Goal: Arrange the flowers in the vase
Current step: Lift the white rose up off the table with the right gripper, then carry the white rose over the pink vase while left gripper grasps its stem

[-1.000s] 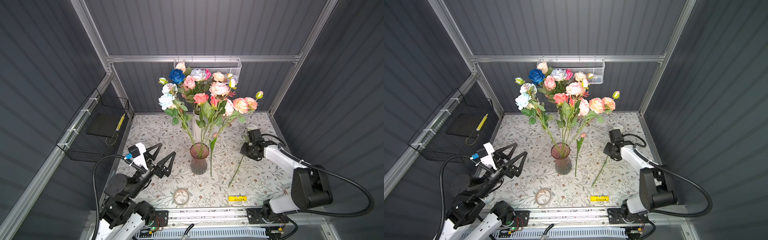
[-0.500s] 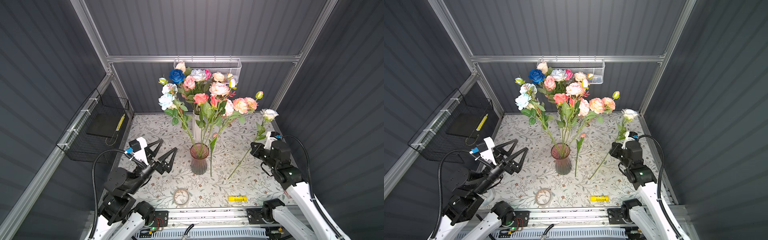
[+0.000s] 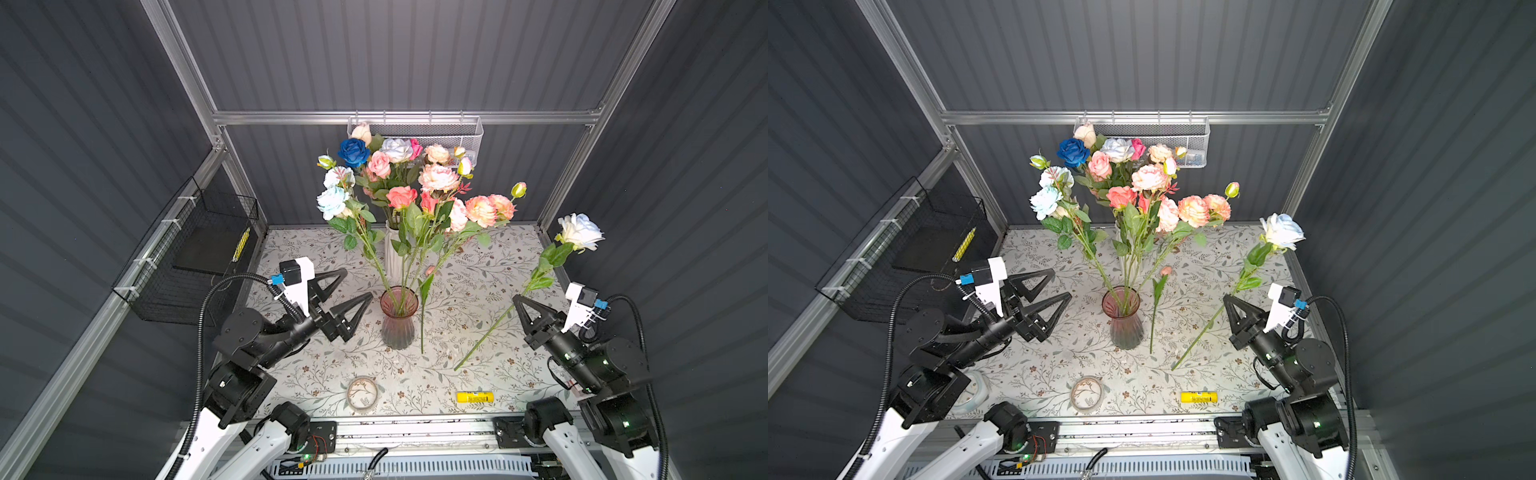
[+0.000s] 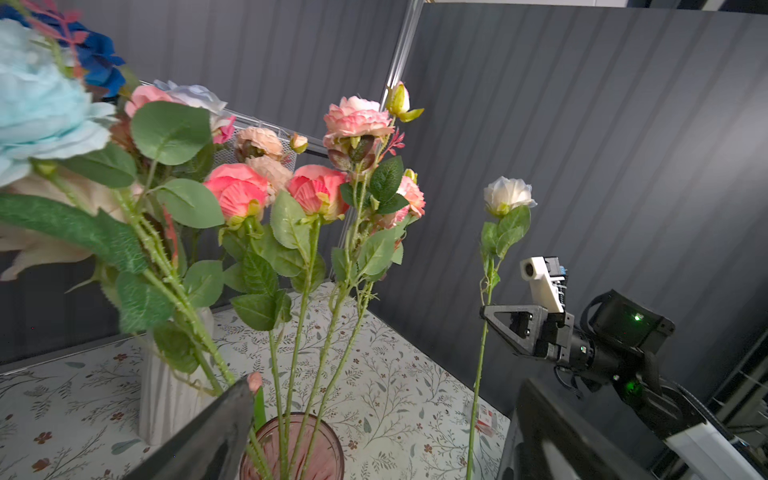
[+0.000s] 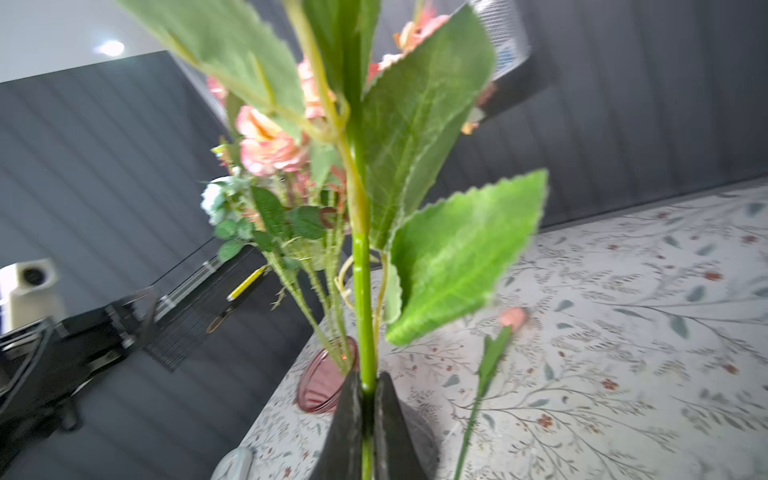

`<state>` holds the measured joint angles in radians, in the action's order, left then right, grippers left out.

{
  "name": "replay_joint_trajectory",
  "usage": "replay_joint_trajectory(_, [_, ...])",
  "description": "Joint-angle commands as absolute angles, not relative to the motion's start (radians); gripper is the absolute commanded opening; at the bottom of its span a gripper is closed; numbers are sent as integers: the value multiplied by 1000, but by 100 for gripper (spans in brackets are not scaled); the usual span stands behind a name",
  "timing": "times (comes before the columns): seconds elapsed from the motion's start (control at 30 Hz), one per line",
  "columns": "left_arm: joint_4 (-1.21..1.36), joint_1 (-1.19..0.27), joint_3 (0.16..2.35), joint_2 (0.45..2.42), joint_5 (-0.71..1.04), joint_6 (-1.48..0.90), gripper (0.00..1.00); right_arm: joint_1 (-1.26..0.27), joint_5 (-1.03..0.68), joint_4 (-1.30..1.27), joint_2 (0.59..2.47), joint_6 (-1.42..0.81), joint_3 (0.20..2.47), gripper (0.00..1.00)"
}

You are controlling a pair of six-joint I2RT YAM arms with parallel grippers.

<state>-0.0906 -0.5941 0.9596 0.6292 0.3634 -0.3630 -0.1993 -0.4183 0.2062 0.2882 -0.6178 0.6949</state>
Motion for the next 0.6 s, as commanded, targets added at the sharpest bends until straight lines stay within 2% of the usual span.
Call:
replay_joint_trajectory(0.0, [-84,-589,1031,679,536,-320,100,-206,-650,105,354,-626,787,0])
replay_joint_trajectory(0.1, [-82,-589,1075,738,631,-314,99,-275,-675,72,431,-616,840,0])
replay_joint_trajectory(0.3, [8,-591,1116,841,802,-358,99,-734,-381,133,607,-395,994,0])
replay_joint_trajectory(0.37, [46,-591,1128,873,865,-384,99,-846,-300,119,678,-345,1047,0])
replay_joint_trajectory(0.43, [65,-591,1138,904,918,-398,95,-920,-271,85,754,-314,1101,0])
replay_joint_trajectory(0.57, [72,-591,1147,935,970,-405,92,-972,-290,2,893,-305,1189,0])
